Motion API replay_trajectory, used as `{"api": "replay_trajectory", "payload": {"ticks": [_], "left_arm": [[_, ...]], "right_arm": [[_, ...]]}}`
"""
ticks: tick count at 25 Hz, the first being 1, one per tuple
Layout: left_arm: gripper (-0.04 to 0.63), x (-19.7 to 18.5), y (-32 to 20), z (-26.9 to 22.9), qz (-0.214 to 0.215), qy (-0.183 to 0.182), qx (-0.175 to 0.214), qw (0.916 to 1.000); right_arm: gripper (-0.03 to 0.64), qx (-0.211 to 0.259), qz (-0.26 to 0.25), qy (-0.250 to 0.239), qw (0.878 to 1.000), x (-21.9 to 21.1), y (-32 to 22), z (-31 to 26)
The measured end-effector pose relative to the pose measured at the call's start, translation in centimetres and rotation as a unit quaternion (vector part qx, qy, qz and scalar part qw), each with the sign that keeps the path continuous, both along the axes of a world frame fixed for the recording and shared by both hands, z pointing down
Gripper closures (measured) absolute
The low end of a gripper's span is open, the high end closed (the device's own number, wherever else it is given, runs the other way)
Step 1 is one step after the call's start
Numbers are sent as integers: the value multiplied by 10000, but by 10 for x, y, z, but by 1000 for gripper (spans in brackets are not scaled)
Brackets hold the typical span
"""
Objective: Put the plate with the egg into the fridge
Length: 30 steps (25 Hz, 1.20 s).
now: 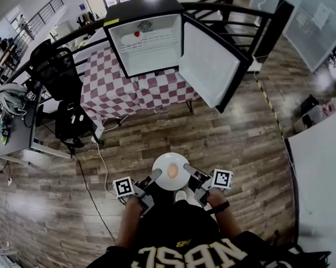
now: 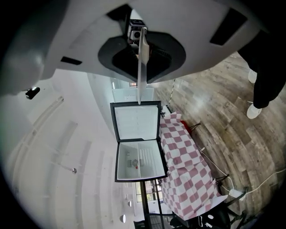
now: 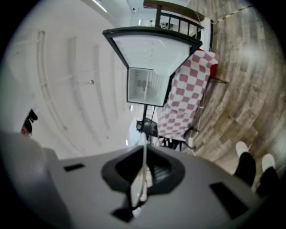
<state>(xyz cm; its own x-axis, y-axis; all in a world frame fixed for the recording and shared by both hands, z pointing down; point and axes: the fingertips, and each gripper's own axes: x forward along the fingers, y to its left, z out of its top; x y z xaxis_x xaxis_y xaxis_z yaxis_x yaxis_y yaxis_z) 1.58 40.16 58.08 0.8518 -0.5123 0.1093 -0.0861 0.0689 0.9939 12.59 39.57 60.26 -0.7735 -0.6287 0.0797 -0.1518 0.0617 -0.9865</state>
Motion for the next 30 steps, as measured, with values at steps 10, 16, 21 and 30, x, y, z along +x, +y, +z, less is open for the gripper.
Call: {"api": "replay_trajectory", "payload": {"ticks": [10, 16, 21, 30], "left_arm": [[550, -22, -89, 1, 77, 151, -8, 9999], [551, -57, -136, 1, -169, 222, 12, 9996], [551, -81, -162, 3, -290, 400, -131, 9987], [551, -111, -201, 6, -297, 527, -159, 9980]], "right_arm": [[584, -217, 281, 449, 9984, -19, -85, 4], [584, -315, 150, 586, 9977, -54, -136, 3], [584, -450, 181, 645, 9967, -79, -166, 4], [584, -496, 249, 864, 9947, -105, -195, 1]]}}
